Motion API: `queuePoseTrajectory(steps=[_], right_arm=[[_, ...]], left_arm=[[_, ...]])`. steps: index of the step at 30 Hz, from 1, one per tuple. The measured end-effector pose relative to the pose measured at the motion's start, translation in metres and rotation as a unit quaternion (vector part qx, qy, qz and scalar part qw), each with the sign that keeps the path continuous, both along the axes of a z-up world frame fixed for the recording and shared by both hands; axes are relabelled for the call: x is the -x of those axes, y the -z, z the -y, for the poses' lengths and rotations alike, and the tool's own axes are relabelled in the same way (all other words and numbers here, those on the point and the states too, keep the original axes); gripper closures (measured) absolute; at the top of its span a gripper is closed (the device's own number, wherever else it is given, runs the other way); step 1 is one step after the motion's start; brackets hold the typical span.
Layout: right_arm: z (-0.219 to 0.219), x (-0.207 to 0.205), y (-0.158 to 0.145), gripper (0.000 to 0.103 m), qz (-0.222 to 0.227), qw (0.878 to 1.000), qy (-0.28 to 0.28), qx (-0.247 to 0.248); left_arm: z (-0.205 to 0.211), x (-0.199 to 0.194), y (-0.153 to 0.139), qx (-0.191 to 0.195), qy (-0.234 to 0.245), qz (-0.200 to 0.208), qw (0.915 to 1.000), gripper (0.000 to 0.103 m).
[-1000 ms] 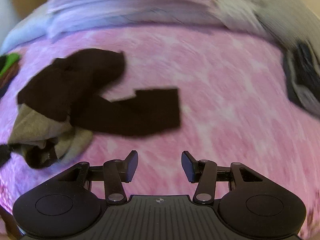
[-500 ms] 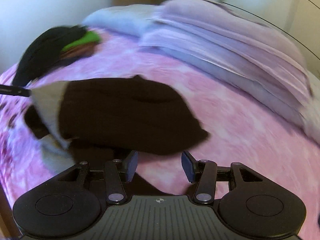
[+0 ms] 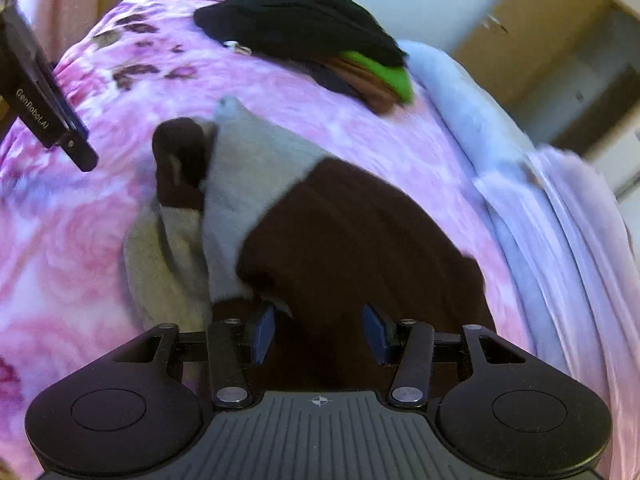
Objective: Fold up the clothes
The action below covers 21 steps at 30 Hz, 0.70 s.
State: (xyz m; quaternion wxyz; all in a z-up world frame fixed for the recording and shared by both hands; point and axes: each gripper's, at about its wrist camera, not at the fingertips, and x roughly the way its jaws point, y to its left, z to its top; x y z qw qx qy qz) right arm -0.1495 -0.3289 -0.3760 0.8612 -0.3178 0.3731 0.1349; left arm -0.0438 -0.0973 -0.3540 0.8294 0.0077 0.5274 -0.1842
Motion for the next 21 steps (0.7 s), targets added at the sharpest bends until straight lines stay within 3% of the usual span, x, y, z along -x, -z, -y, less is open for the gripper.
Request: queuePoseTrajectory(steps=[1, 3, 5, 10, 12, 17, 21], right_arm=[[0.002, -0.006, -0.003, 0.101, 0.002, 1.000, 0.009, -0.024], [0.022, -0.015, -0.022, 0.101, 0.017, 0.994, 0.069, -0.082], [0.054, -0.017, -0.047, 0.101, 0.046, 0.979, 0.151, -0.127], [0.145, -0.010, -0.099, 0.101, 0.084, 0.925, 0.314, -0.199], [0.170, -0.002, -0.107, 0.101, 0.090, 0.908, 0.353, -0.208], [0.210, 0.023, -0.116, 0.101, 0.109, 0.879, 0.419, -0.199], [0.236, 0.044, -0.125, 0.101, 0.122, 0.854, 0.467, -0.192]], left_arm=[[0.002, 0.001, -0.001, 0.001, 0.005, 0.004, 1.0000, 0.072], [0.009, 0.000, -0.004, 0.008, 0.017, 0.009, 0.9998, 0.071], [0.020, 0.004, -0.006, 0.015, 0.040, 0.016, 0.9989, 0.068], [0.065, 0.024, -0.005, 0.057, 0.121, 0.034, 0.9905, 0.041], [0.086, 0.036, -0.004, 0.059, 0.159, 0.048, 0.9844, 0.038], [0.135, 0.071, 0.014, 0.010, 0.257, 0.103, 0.9609, 0.036], [0.156, 0.085, 0.033, -0.024, 0.257, 0.153, 0.9539, 0.036]])
